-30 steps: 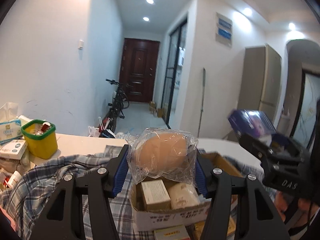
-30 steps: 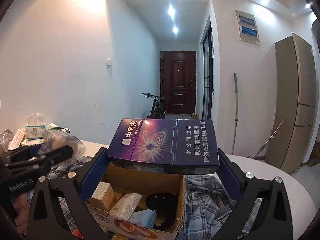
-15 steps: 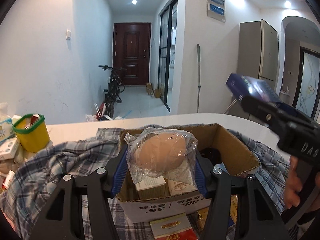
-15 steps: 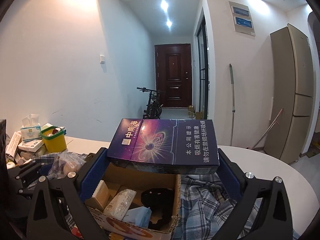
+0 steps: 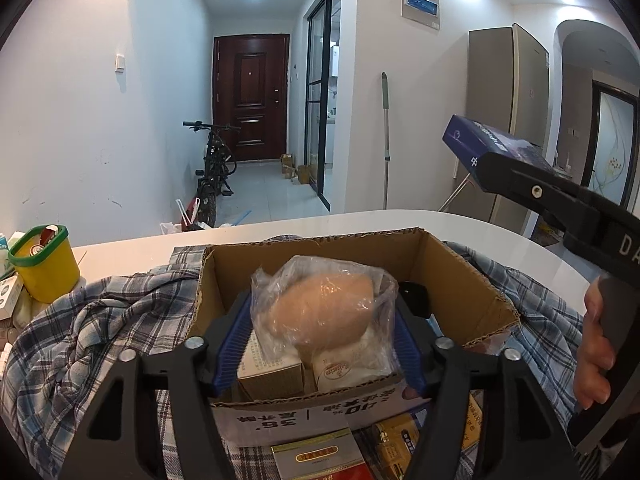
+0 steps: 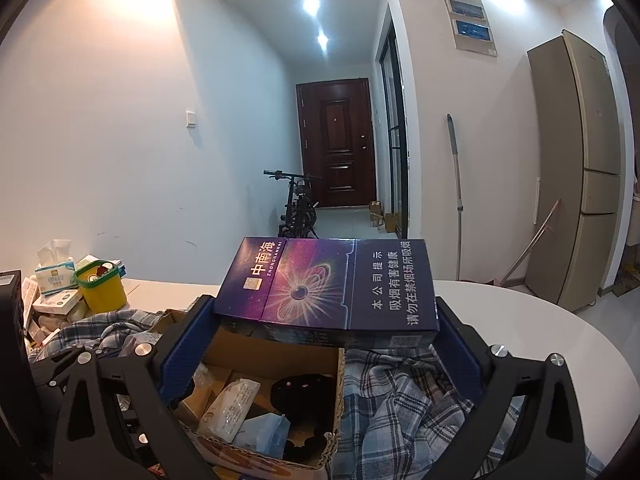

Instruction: Organize objects

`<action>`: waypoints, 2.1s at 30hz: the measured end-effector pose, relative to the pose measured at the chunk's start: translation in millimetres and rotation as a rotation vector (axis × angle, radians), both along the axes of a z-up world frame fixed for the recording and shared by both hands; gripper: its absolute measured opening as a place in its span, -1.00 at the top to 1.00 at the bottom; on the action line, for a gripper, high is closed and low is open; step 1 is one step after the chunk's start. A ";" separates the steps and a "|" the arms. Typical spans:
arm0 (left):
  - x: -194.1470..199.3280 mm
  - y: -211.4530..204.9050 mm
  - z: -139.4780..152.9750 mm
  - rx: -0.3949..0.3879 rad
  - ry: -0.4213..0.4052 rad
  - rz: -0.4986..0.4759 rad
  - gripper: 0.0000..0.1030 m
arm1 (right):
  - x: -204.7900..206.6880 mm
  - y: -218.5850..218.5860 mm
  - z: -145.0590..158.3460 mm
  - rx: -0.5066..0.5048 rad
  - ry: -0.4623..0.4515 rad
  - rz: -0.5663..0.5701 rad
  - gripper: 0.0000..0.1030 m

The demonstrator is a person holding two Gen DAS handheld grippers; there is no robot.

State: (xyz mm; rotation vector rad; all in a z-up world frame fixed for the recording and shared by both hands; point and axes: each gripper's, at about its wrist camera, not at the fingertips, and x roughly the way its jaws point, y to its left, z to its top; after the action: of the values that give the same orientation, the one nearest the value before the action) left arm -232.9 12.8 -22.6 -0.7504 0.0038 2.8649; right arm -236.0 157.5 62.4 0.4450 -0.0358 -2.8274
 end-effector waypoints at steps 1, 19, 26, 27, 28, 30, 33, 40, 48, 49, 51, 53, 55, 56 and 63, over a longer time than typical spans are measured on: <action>0.9 -0.6 0.2 0.002 0.004 0.001 -0.66 | 0.8 0.4 0.4 0.003 0.007 -0.006 -0.95; 39.1 -75.5 48.8 0.183 0.194 0.246 -1.00 | 10.9 -6.8 3.0 -0.011 0.026 0.047 -0.95; 28.8 -77.0 39.2 0.160 0.156 0.272 -1.00 | 2.4 -16.3 -9.1 -0.015 -0.044 0.102 -0.95; 29.6 -73.5 39.3 0.142 0.164 0.267 -1.00 | 0.4 -17.9 -11.7 -0.018 -0.057 0.111 -0.95; 30.5 -70.3 38.7 0.131 0.170 0.263 -1.00 | -2.3 -20.1 -14.9 -0.019 -0.076 0.122 -0.95; 32.1 -62.8 38.2 0.105 0.175 0.241 -1.00 | -6.5 -24.9 -21.7 -0.016 -0.104 0.137 -0.95; 30.6 -55.4 36.5 0.074 0.159 0.213 -1.00 | -13.0 -33.2 -31.2 -0.001 -0.135 0.154 -0.95; 27.8 -51.2 33.2 0.071 0.141 0.213 -1.00 | -23.8 -48.9 -47.7 0.048 -0.166 0.170 -0.96; 25.5 -57.7 32.3 0.095 0.130 0.232 -1.00 | -29.8 -51.0 -54.1 0.069 -0.189 0.177 -0.96; 25.8 -58.4 32.5 0.097 0.131 0.233 -1.00 | -29.1 -48.2 -53.7 0.069 -0.189 0.176 -0.96; 26.1 -59.4 32.6 0.102 0.131 0.234 -1.00 | -28.9 -46.8 -52.4 0.065 -0.186 0.173 -0.96; 26.2 -59.8 33.1 0.103 0.131 0.236 -1.00 | -28.9 -46.2 -51.7 0.062 -0.184 0.168 -0.97; 26.6 -60.7 33.4 0.103 0.134 0.238 -1.00 | -27.8 -44.1 -49.6 0.062 -0.176 0.153 -0.98; 27.1 -61.5 33.8 0.105 0.137 0.240 -1.00 | -26.4 -42.0 -47.2 0.059 -0.164 0.142 -0.99; 38.5 -61.7 44.5 0.087 0.198 0.254 -1.00 | -11.3 -17.9 -18.5 0.023 -0.048 0.066 -0.99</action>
State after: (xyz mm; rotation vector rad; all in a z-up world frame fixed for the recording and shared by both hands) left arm -194.3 -48.9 21.9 -0.4780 -0.2023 3.1432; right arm -247.3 139.6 43.8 0.5096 0.0014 -2.7547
